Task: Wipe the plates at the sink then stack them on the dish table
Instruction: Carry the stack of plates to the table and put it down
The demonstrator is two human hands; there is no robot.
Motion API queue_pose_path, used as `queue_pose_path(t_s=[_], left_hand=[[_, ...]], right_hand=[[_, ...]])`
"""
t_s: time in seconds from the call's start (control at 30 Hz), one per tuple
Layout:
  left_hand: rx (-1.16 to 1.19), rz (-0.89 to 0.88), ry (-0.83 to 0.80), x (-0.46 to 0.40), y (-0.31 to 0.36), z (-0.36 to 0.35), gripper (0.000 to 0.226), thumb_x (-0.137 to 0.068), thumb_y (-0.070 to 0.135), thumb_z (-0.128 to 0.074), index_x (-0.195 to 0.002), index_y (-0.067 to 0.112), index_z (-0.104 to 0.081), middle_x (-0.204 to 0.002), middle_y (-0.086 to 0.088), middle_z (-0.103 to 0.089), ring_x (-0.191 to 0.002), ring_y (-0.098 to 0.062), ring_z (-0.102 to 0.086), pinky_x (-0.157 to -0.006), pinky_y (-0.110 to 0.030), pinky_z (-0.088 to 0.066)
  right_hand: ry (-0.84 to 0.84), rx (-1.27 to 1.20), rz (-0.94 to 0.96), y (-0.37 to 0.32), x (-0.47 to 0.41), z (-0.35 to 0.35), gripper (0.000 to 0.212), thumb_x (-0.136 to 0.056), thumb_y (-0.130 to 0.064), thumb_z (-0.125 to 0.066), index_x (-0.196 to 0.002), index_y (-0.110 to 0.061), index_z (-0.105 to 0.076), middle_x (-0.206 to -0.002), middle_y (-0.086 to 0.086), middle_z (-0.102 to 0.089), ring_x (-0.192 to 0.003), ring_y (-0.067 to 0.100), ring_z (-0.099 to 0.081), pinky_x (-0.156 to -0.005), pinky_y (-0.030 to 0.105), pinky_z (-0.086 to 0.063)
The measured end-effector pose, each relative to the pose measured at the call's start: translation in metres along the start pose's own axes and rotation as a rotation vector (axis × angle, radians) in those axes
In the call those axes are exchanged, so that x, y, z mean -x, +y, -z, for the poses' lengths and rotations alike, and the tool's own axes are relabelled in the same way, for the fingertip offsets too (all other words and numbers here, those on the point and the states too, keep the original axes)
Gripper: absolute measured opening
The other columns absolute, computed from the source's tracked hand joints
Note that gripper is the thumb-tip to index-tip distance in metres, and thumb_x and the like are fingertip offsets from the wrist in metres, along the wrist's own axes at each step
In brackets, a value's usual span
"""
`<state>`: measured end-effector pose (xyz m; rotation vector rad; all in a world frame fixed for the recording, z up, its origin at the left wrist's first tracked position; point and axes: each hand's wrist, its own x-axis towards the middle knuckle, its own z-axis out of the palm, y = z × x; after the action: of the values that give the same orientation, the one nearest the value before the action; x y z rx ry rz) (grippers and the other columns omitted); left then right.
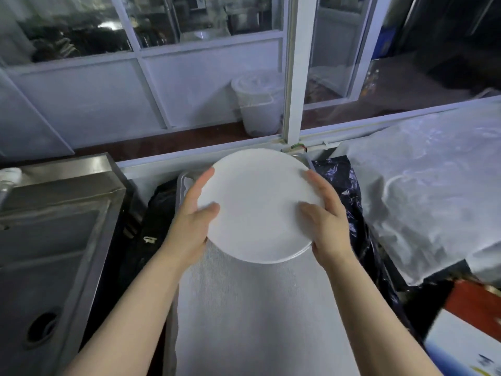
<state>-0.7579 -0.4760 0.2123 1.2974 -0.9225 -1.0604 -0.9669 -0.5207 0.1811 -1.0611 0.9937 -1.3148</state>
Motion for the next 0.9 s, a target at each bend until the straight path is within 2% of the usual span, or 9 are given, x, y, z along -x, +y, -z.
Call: queue_pose_path(t_s=[0.1, 0.13, 0.2, 0.27, 0.4, 0.53, 0.63, 0.77, 0.9], left_hand=[[-0.041, -0.02, -0.078, 0.036, 0.01, 0.012, 0.063, -0.095, -0.005, -0.043, -0.111, 0.055, -0.055, -0.117, 0.04, -0.052, -0.124, -0.008, -0.047, -0.105, -0.032, -0.037], [-0.048, -0.031, -0.097, 0.048, 0.01, 0.018, 0.064, -0.095, -0.004, -0.044, -0.11, 0.057, -0.056, -0.119, 0.039, -0.052, -0.127, -0.01, -0.045, -0.107, -0.034, -0.036], [-0.056, -0.054, -0.141, 0.071, 0.012, 0.031, 0.065, -0.095, 0.0, -0.047, -0.109, 0.062, -0.058, -0.133, 0.023, -0.05, -0.13, -0.015, -0.043, -0.111, -0.043, -0.034], [-0.074, -0.062, -0.203, 0.092, 0.015, 0.041, 0.063, -0.095, 0.005, -0.048, -0.11, 0.065, -0.056, -0.139, 0.017, -0.047, -0.13, -0.017, -0.044, -0.111, -0.048, -0.035], [-0.059, -0.138, -0.374, 0.139, 0.029, 0.051, 0.061, -0.091, 0.01, -0.049, -0.115, 0.066, -0.053, -0.142, 0.021, -0.046, -0.135, -0.014, -0.04, -0.113, -0.048, -0.031], [-0.005, -0.191, -0.561, 0.192, 0.046, 0.03, 0.063, -0.09, 0.007, -0.051, -0.113, 0.065, -0.054, -0.136, 0.033, -0.047, -0.135, -0.006, -0.039, -0.115, -0.045, -0.03], [0.072, -0.178, -0.74, 0.239, 0.056, -0.003, 0.056, -0.078, 0.017, -0.052, -0.113, 0.061, -0.057, -0.132, 0.033, -0.05, -0.13, -0.004, -0.045, -0.113, -0.043, -0.034], [0.129, -0.157, -1.006, 0.311, 0.061, -0.055, 0.054, -0.077, 0.019, -0.052, -0.114, 0.058, -0.058, -0.134, 0.024, -0.052, -0.127, -0.008, -0.05, -0.108, -0.042, -0.039], [0.157, -0.143, -1.287, 0.402, 0.061, -0.106, 0.054, -0.078, 0.02, -0.054, -0.114, 0.06, -0.057, -0.116, 0.038, -0.058, -0.112, 0.001, -0.059, -0.086, -0.021, -0.05]], right_hand=[[0.033, 0.011, 0.035, -0.022, 0.042, -0.003, 0.056, -0.065, -0.007, -0.055, -0.113, -0.034, -0.066, -0.119, -0.018, -0.064, -0.097, -0.003, -0.06, -0.072, 0.014, -0.048], [0.052, 0.026, 0.045, -0.028, 0.058, -0.005, 0.056, -0.065, -0.007, -0.056, -0.111, -0.036, -0.067, -0.116, -0.02, -0.065, -0.093, -0.005, -0.06, -0.07, 0.013, -0.048], [0.099, 0.074, 0.07, -0.04, 0.093, -0.01, 0.056, -0.064, -0.009, -0.056, -0.111, -0.038, -0.067, -0.114, -0.021, -0.066, -0.091, -0.005, -0.06, -0.069, 0.015, -0.049], [0.151, 0.103, 0.103, -0.053, 0.13, -0.014, 0.055, -0.064, -0.01, -0.056, -0.109, -0.04, -0.067, -0.112, -0.021, -0.066, -0.091, -0.004, -0.061, -0.07, 0.016, -0.049], [0.291, 0.15, 0.178, -0.079, 0.209, -0.017, 0.056, -0.064, -0.009, -0.057, -0.106, -0.045, -0.068, -0.117, -0.018, -0.065, -0.104, 0.006, -0.06, -0.076, 0.019, -0.048], [0.469, 0.208, 0.289, -0.111, 0.295, -0.001, 0.062, -0.063, -0.005, -0.053, -0.106, -0.047, -0.068, -0.112, -0.022, -0.067, -0.1, 0.0, -0.061, -0.074, 0.014, -0.047], [0.621, 0.257, 0.344, -0.138, 0.367, 0.021, 0.065, -0.061, -0.005, -0.053, -0.11, -0.044, -0.067, -0.118, -0.022, -0.064, -0.113, 0.007, -0.058, -0.086, 0.025, -0.049], [0.84, 0.267, 0.399, -0.166, 0.471, 0.05, 0.065, -0.062, -0.003, -0.051, -0.113, -0.041, -0.066, -0.124, -0.012, -0.063, -0.117, 0.018, -0.057, -0.094, 0.039, -0.05], [1.075, 0.256, 0.478, -0.184, 0.585, 0.072, 0.063, -0.063, 0.0, -0.051, -0.117, -0.032, -0.063, -0.13, 0.003, -0.061, -0.121, 0.028, -0.055, -0.101, 0.052, -0.045]])
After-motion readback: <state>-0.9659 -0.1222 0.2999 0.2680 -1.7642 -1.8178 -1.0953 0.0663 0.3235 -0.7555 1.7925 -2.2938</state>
